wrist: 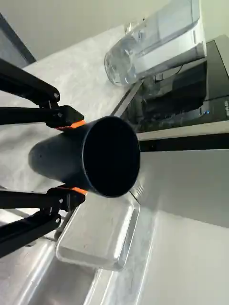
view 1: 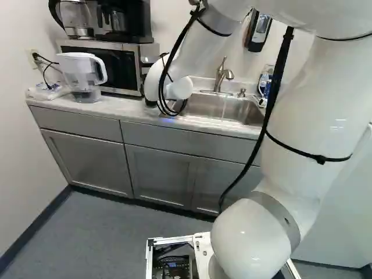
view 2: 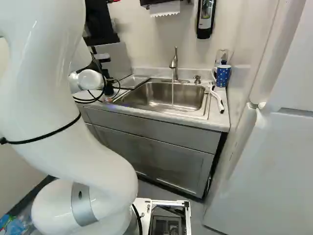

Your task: Rinse the cup and place it in the tray

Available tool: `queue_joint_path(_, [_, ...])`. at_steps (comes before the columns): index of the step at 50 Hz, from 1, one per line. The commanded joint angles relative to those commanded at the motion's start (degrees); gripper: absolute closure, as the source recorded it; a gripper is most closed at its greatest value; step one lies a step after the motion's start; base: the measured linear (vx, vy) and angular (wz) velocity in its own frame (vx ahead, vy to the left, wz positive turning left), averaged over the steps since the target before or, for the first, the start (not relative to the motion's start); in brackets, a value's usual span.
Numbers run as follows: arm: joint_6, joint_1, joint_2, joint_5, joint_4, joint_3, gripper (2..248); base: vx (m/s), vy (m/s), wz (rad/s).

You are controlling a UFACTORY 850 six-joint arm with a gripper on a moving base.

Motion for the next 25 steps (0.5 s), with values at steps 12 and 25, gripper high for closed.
queue_joint_path(12, [0.00,-1.29,-1.37,0.00,0.00,-2.99,125,0.000,0.000,0.000])
queue_joint_path(25, [0.00,-2.32,-1.48,0.00,0.00,-4.76,125,0.000,0.000,0.000])
